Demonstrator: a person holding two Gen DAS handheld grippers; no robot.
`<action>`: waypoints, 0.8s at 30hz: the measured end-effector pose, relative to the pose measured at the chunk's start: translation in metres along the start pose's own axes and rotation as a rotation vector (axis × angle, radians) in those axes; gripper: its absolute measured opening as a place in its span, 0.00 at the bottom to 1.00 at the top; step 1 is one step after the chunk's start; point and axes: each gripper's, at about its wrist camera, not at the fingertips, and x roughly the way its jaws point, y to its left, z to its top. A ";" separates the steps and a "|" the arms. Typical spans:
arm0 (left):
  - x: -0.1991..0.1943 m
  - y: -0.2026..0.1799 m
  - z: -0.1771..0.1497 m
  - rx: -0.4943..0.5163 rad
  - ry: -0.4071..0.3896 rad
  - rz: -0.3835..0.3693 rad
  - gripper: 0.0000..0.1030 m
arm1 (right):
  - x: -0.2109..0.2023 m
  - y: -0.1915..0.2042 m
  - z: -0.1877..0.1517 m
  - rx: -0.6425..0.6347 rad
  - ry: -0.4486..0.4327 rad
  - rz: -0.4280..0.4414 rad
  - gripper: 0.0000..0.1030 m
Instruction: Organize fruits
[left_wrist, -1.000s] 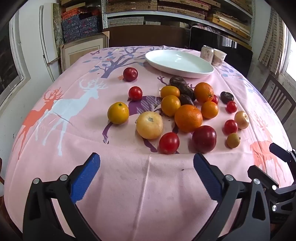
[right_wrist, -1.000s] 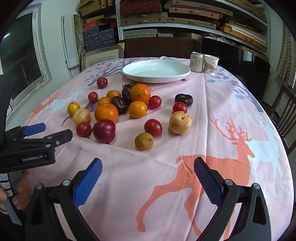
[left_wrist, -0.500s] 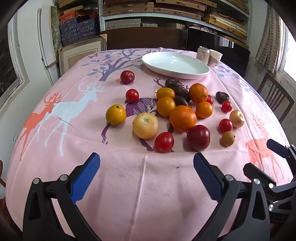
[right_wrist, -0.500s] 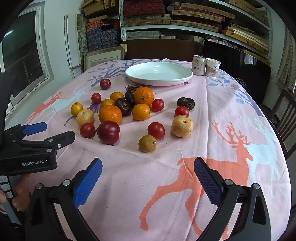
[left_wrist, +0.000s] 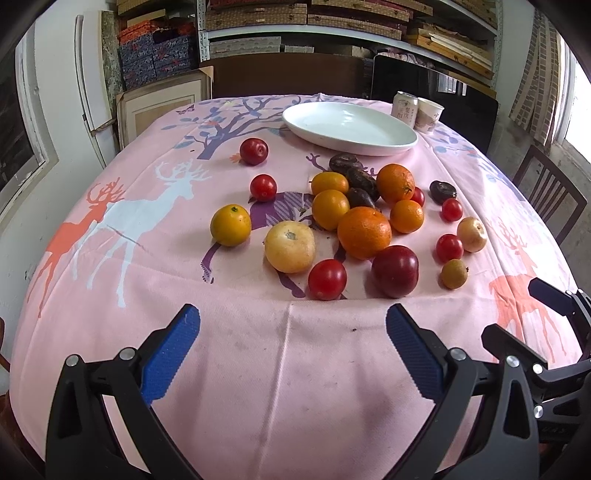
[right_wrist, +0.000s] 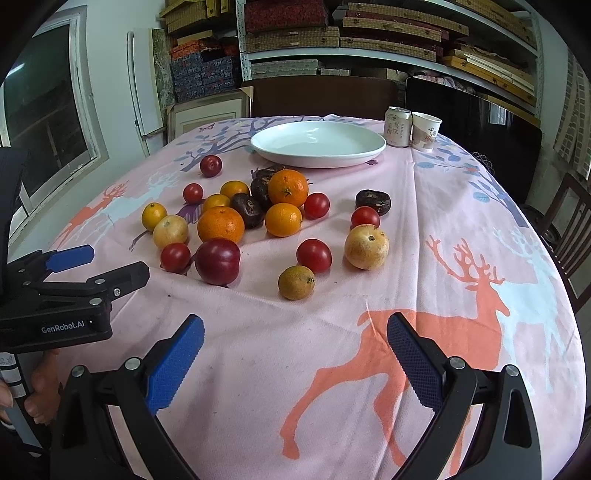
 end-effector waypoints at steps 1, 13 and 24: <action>0.000 0.000 0.000 0.000 0.001 0.000 0.96 | 0.000 0.000 0.000 0.000 0.000 0.001 0.97; 0.004 0.002 -0.005 -0.007 0.010 -0.003 0.96 | 0.001 0.000 -0.002 0.003 0.002 0.003 0.97; 0.005 0.002 -0.006 -0.005 0.012 -0.006 0.96 | 0.003 0.001 -0.004 0.003 0.006 0.007 0.97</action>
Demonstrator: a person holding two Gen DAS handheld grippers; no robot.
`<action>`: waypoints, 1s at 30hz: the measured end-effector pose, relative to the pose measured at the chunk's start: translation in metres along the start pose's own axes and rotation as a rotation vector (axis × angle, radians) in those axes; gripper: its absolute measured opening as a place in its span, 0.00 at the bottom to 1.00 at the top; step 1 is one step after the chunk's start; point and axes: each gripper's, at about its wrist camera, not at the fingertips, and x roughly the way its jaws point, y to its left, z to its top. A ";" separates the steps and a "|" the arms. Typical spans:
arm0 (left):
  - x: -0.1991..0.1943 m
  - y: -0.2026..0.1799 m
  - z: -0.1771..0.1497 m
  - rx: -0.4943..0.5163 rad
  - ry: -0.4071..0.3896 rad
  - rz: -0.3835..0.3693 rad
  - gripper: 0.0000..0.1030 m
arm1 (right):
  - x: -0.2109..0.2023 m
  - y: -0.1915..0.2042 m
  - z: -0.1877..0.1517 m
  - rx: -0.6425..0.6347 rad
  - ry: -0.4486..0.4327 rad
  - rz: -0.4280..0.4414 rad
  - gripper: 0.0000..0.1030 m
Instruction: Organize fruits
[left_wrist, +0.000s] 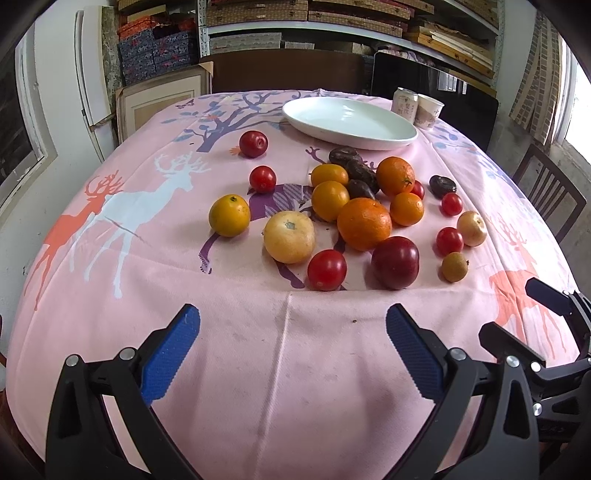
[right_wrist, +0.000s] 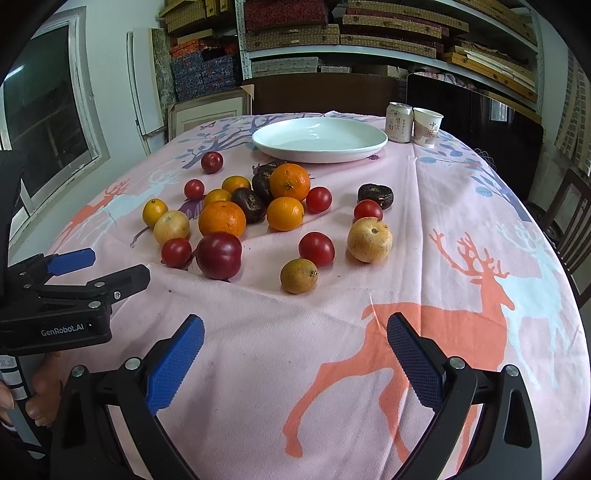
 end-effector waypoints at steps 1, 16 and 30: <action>0.000 -0.001 0.000 0.002 0.000 0.000 0.96 | 0.000 0.000 0.000 0.001 0.000 0.000 0.97; 0.001 -0.002 -0.001 0.002 0.006 -0.001 0.96 | 0.004 0.000 -0.004 0.002 0.009 0.005 0.97; 0.008 0.004 0.000 0.001 0.028 -0.049 0.96 | 0.000 -0.005 -0.001 -0.013 0.003 0.001 0.97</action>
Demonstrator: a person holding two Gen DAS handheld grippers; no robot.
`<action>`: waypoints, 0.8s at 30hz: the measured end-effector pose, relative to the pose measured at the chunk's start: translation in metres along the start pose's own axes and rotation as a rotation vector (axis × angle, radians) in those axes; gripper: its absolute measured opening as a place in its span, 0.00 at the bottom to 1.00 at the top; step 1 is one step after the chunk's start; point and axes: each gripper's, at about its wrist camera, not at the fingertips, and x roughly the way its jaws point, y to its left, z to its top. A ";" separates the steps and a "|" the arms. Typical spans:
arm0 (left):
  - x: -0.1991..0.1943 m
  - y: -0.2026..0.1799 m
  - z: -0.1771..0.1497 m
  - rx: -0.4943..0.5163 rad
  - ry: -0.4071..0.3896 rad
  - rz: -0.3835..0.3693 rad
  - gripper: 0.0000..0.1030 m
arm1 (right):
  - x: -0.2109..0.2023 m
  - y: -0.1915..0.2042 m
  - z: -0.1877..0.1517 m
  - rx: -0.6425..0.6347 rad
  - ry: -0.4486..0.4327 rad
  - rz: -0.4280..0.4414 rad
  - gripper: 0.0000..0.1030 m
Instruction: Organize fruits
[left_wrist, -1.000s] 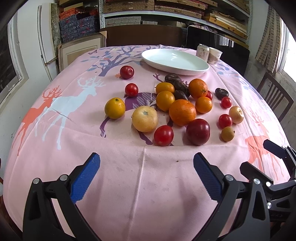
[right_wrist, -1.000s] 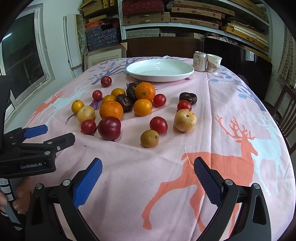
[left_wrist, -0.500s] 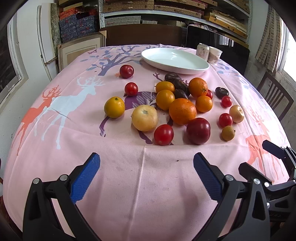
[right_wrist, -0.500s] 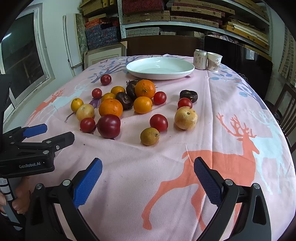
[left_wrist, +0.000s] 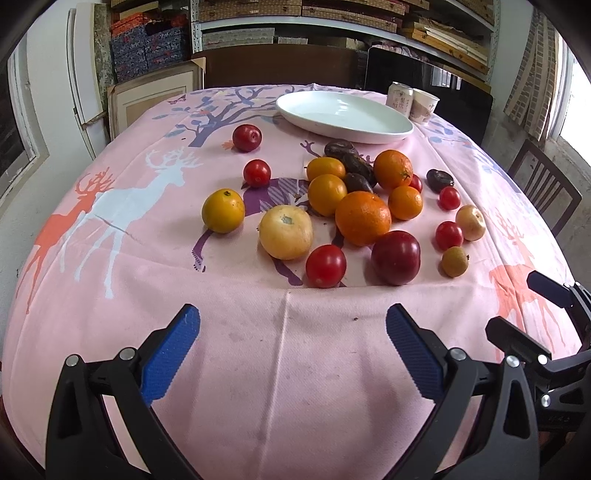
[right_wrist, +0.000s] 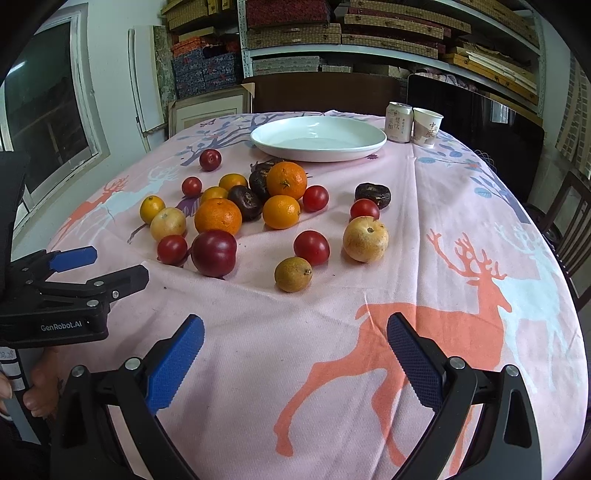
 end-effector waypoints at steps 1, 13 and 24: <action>0.002 0.002 0.001 -0.007 0.008 -0.012 0.96 | 0.000 -0.002 0.000 0.002 -0.001 0.004 0.97; 0.032 -0.013 0.023 0.022 0.116 -0.004 0.67 | 0.003 -0.014 0.007 0.014 0.012 0.083 0.97; 0.050 -0.039 0.035 0.060 0.143 0.028 0.27 | 0.013 -0.029 0.008 0.026 0.050 0.104 0.97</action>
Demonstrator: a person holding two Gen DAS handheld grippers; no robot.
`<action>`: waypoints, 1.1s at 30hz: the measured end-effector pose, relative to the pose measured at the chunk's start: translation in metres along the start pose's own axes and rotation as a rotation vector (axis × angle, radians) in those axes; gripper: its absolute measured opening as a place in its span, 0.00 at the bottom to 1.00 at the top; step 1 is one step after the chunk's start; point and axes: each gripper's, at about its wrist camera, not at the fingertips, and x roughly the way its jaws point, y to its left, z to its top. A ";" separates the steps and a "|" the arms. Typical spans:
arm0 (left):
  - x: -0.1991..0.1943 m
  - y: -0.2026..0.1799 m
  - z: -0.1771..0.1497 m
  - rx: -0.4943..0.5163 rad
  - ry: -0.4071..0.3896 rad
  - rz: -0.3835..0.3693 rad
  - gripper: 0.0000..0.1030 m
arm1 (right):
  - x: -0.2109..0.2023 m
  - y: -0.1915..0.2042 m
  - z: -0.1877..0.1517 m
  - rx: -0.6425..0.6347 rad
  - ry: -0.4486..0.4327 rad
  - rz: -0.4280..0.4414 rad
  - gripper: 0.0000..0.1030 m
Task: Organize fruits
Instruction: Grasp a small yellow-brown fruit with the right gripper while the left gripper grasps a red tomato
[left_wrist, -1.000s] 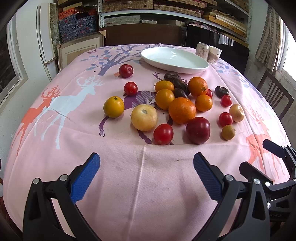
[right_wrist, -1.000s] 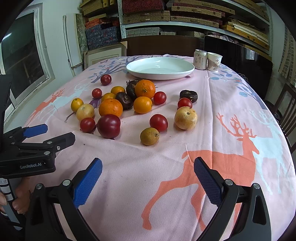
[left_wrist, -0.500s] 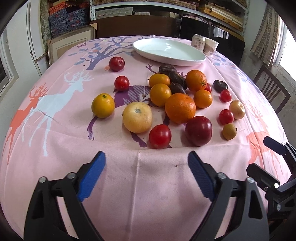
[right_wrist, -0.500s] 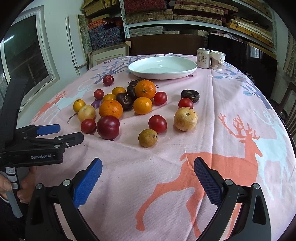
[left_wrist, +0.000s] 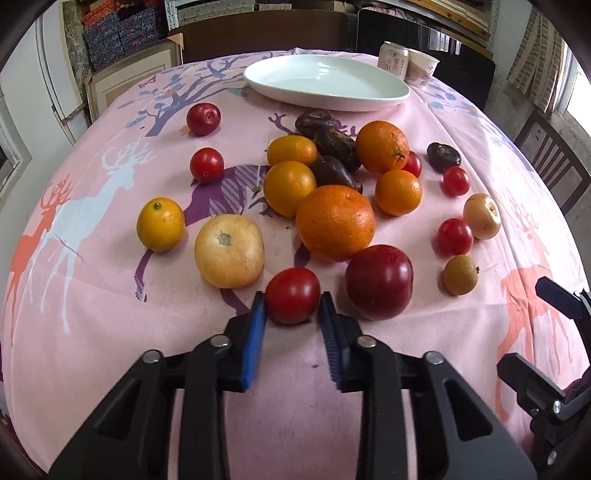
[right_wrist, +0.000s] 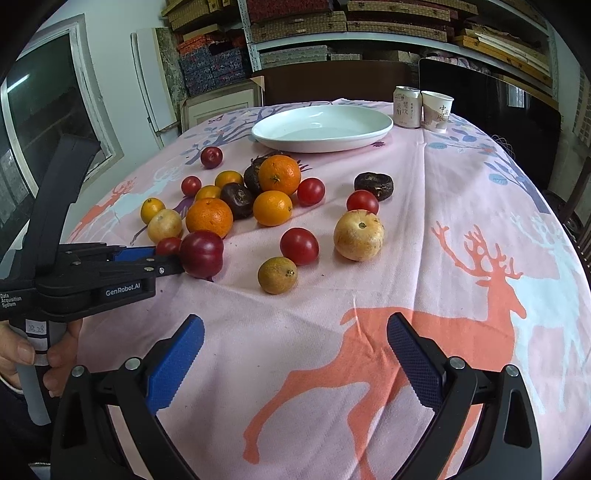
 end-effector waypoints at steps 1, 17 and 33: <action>0.000 0.000 0.001 -0.001 -0.002 -0.002 0.27 | 0.000 0.000 0.000 -0.003 0.004 -0.001 0.97; -0.024 0.025 -0.005 -0.024 -0.077 -0.056 0.27 | 0.033 0.028 0.038 -0.189 0.096 -0.017 0.85; -0.041 0.037 -0.004 -0.006 -0.113 -0.062 0.27 | 0.016 0.011 0.049 -0.100 0.032 0.086 0.28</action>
